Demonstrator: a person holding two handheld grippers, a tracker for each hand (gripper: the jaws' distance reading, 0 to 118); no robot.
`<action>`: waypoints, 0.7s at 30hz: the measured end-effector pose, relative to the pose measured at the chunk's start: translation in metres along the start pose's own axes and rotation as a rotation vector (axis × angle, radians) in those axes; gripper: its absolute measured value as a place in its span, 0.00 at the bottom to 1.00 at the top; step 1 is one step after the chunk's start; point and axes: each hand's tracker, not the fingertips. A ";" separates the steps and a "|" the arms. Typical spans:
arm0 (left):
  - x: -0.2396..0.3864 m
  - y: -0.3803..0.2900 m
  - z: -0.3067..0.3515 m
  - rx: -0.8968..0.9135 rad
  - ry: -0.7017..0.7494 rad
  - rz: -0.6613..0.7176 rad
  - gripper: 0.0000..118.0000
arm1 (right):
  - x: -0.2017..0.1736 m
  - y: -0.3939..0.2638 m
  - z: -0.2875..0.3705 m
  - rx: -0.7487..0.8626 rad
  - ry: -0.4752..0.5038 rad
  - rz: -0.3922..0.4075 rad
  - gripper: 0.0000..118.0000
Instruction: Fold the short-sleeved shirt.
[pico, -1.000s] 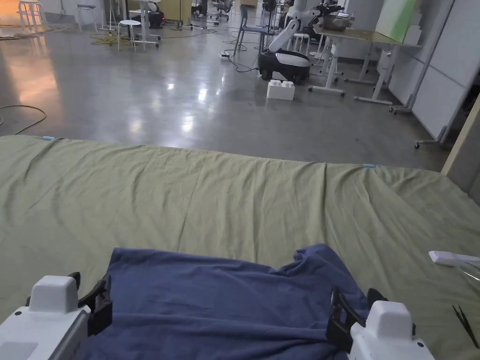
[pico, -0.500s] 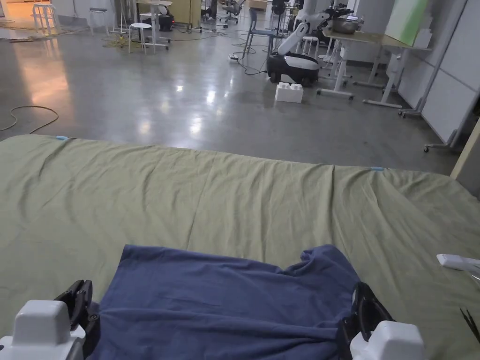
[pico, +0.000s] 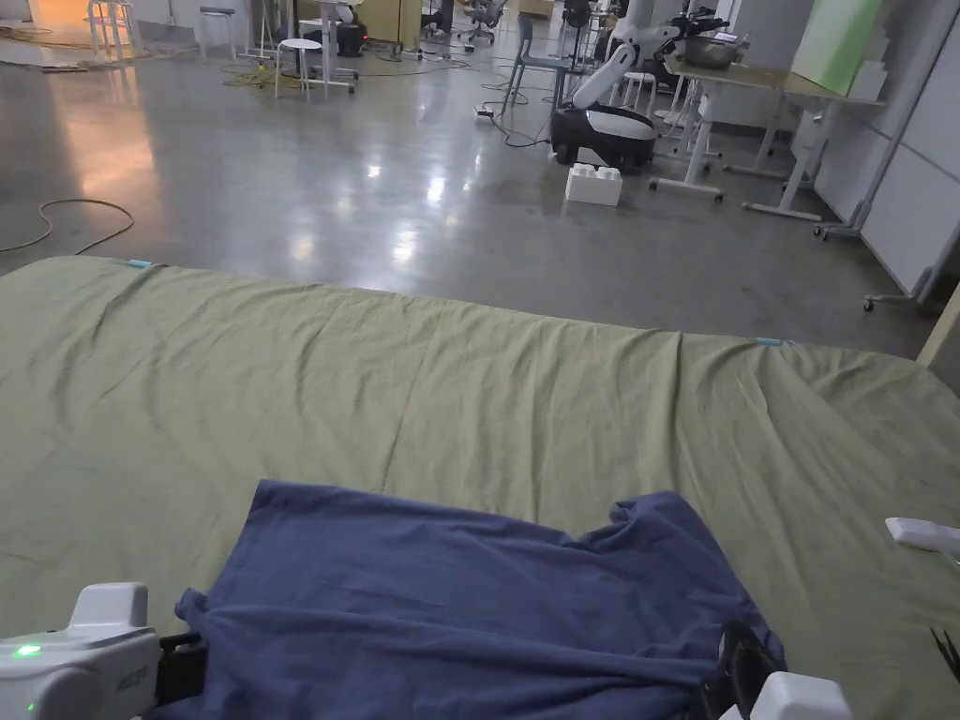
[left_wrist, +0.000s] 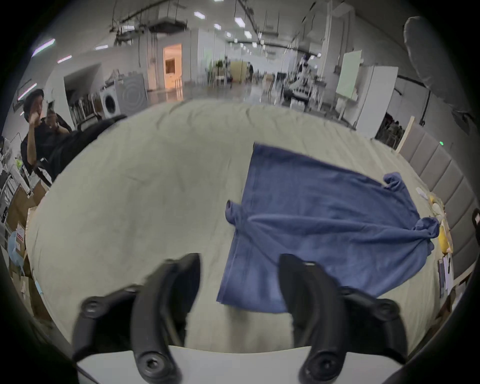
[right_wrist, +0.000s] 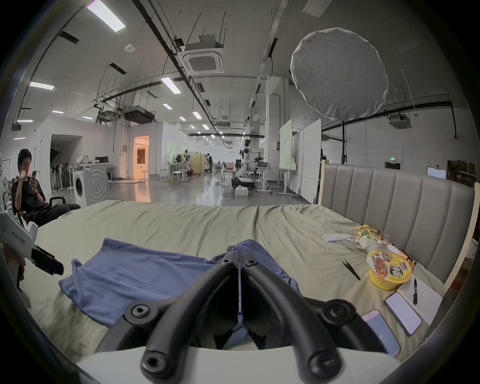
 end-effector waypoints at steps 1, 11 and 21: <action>0.004 0.001 -0.006 -0.035 0.014 -0.020 0.65 | 0.002 -0.002 -0.001 -0.007 -0.004 0.002 0.02; 0.031 -0.011 -0.007 -0.160 0.061 -0.096 0.54 | 0.023 -0.019 -0.006 -0.102 -0.039 -0.013 0.02; 0.045 -0.015 0.007 -0.128 -0.012 -0.222 0.07 | 0.063 -0.037 -0.034 -0.356 -0.094 -0.055 0.26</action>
